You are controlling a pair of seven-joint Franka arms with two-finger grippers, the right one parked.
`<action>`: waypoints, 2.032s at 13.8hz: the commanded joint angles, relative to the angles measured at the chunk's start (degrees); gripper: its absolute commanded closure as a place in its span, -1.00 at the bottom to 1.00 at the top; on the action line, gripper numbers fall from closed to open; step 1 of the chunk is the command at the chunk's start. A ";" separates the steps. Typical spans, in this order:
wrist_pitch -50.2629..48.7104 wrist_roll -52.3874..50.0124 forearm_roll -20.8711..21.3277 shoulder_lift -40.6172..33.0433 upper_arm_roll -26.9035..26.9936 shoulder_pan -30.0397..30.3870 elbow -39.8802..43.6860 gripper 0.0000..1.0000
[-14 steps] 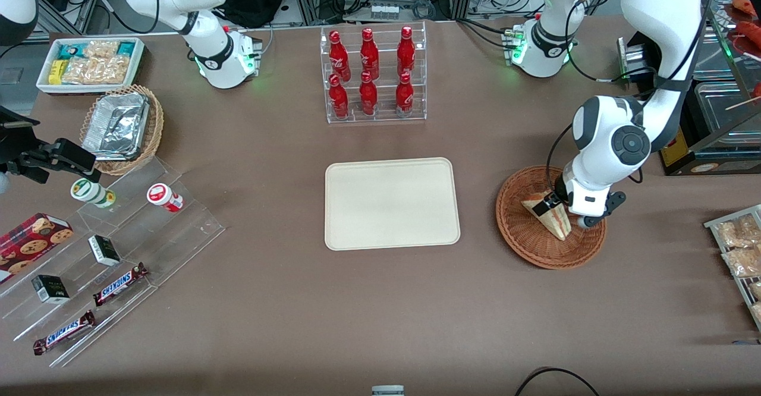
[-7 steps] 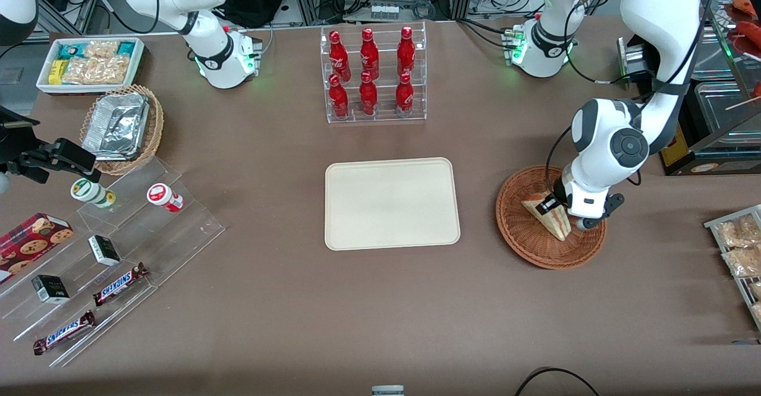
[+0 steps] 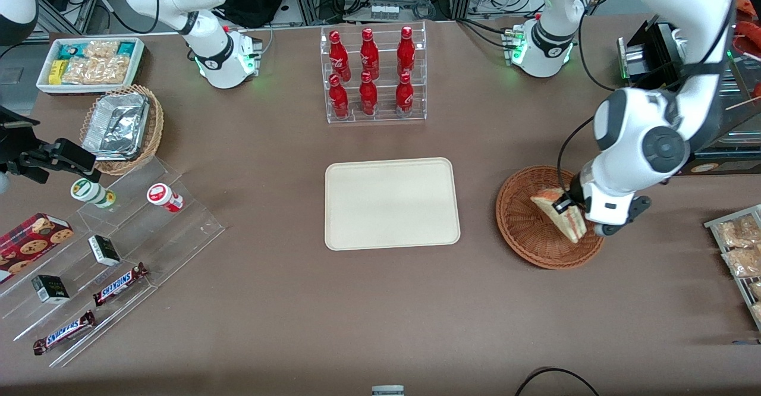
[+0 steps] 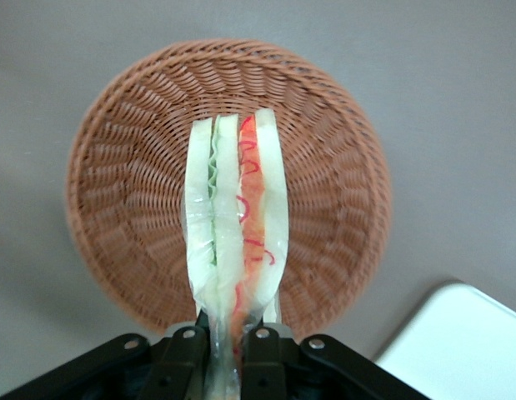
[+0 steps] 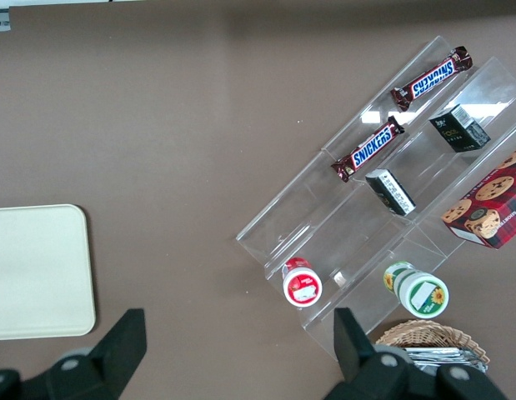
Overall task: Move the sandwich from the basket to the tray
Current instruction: 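Lift the sandwich and carry it over the cream tray, then lower the sandwich onto the tray and open the left gripper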
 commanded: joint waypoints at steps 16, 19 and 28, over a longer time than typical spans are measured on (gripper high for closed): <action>10.15 -3.90 0.53 20.11 -2.37 -28.83 15.41 0.81; 10.42 -3.91 0.62 22.32 -2.37 -30.25 15.41 0.80; 11.65 -3.82 3.08 27.94 -2.37 -34.91 19.10 0.77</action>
